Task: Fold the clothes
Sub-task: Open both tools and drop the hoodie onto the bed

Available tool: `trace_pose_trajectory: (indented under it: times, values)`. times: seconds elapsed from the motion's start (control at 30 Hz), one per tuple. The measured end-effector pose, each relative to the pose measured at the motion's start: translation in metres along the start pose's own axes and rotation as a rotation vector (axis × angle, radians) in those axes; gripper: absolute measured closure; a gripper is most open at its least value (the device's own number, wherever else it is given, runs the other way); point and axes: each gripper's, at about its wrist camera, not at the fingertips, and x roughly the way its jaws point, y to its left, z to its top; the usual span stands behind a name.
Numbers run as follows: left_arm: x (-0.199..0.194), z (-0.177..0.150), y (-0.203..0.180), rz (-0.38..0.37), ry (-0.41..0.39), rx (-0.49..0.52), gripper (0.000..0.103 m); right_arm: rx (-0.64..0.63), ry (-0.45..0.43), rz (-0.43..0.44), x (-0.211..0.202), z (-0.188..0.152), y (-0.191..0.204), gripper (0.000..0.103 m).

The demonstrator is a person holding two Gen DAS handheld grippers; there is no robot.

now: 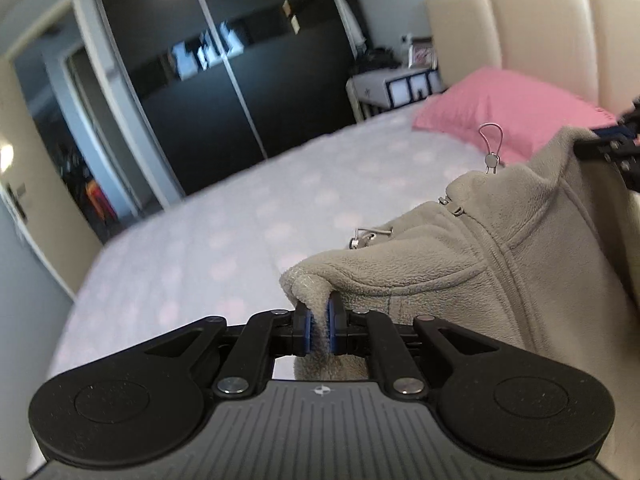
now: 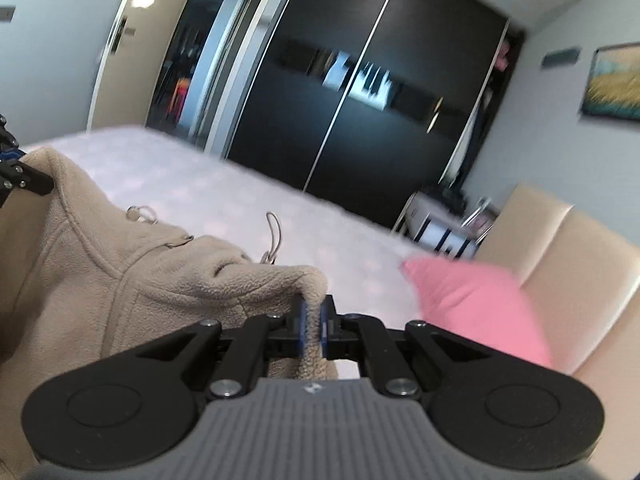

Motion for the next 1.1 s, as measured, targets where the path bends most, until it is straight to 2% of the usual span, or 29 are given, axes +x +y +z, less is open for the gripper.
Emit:
trace_pose_trajectory:
  times: [0.07,0.1,0.13,0.17,0.2,0.27,0.33,0.4,0.57,0.77,0.87,0.9,1.1]
  values:
    - [0.018,-0.015,-0.001,0.005,0.012,-0.028,0.089,-0.006,0.029,-0.003,0.023,-0.017,0.007,0.094]
    - [0.024,-0.021,-0.001,-0.003,0.035,-0.036,0.084,-0.011,0.033,-0.007,0.031,-0.025,0.010,0.092]
    - [0.029,-0.027,-0.001,-0.011,0.056,-0.041,0.077,-0.015,0.041,-0.009,0.038,-0.032,0.013,0.085]
    - [0.031,-0.033,-0.001,-0.017,0.069,-0.035,0.074,-0.019,0.054,-0.008,0.042,-0.039,0.015,0.066]
    - [0.029,-0.039,-0.001,-0.017,0.071,-0.023,0.072,-0.025,0.066,-0.005,0.043,-0.046,0.017,0.059]
    - [0.023,-0.046,0.002,-0.009,0.069,-0.022,0.070,-0.036,0.089,-0.003,0.040,-0.058,0.017,0.057]
    - [0.011,-0.053,0.006,-0.029,0.081,-0.039,0.061,-0.032,0.107,0.000,0.035,-0.065,0.016,0.057]
    - [-0.003,-0.059,0.008,-0.043,0.093,-0.034,0.059,-0.015,0.126,0.011,0.023,-0.075,0.009,0.057]
    - [-0.042,-0.080,0.014,-0.082,0.125,-0.043,0.054,0.019,0.182,0.046,-0.024,-0.109,-0.004,0.052]
    - [-0.104,-0.136,0.018,-0.128,0.193,-0.049,0.051,0.050,0.273,0.129,-0.102,-0.168,0.000,0.048]
    - [-0.132,-0.165,0.022,-0.151,0.226,-0.064,0.044,0.059,0.318,0.159,-0.136,-0.196,0.002,0.036]
    - [-0.140,-0.176,0.023,-0.159,0.241,-0.064,0.043,0.065,0.332,0.169,-0.146,-0.205,0.002,0.036]
    - [-0.166,-0.235,0.018,-0.192,0.323,-0.055,0.040,0.129,0.396,0.182,-0.179,-0.247,0.001,0.035]
